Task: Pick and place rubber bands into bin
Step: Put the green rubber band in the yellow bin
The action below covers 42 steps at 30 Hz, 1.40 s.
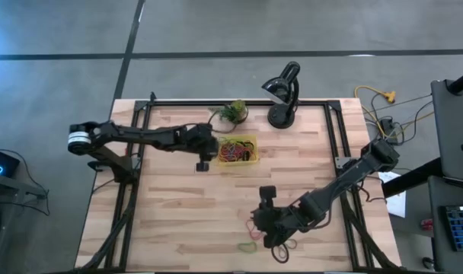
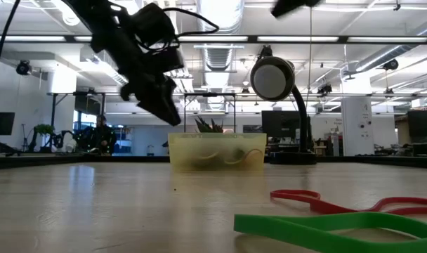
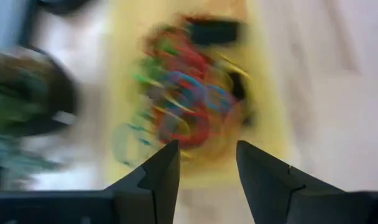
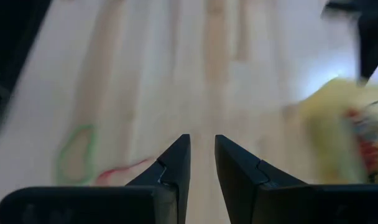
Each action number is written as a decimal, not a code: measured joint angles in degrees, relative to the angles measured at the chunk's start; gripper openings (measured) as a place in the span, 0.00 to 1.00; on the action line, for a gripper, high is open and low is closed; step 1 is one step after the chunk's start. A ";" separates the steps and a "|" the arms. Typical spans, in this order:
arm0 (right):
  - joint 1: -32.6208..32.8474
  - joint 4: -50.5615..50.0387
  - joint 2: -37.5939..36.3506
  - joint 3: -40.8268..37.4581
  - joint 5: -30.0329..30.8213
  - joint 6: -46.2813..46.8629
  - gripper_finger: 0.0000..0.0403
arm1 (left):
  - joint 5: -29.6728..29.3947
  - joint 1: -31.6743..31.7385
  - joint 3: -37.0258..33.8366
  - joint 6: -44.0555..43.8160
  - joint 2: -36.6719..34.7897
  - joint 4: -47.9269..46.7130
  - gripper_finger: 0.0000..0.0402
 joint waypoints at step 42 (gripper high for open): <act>2.35 26.14 15.26 -8.63 -18.02 9.57 0.23 | 3.27 -26.10 -6.06 -13.46 -0.98 -1.56 0.36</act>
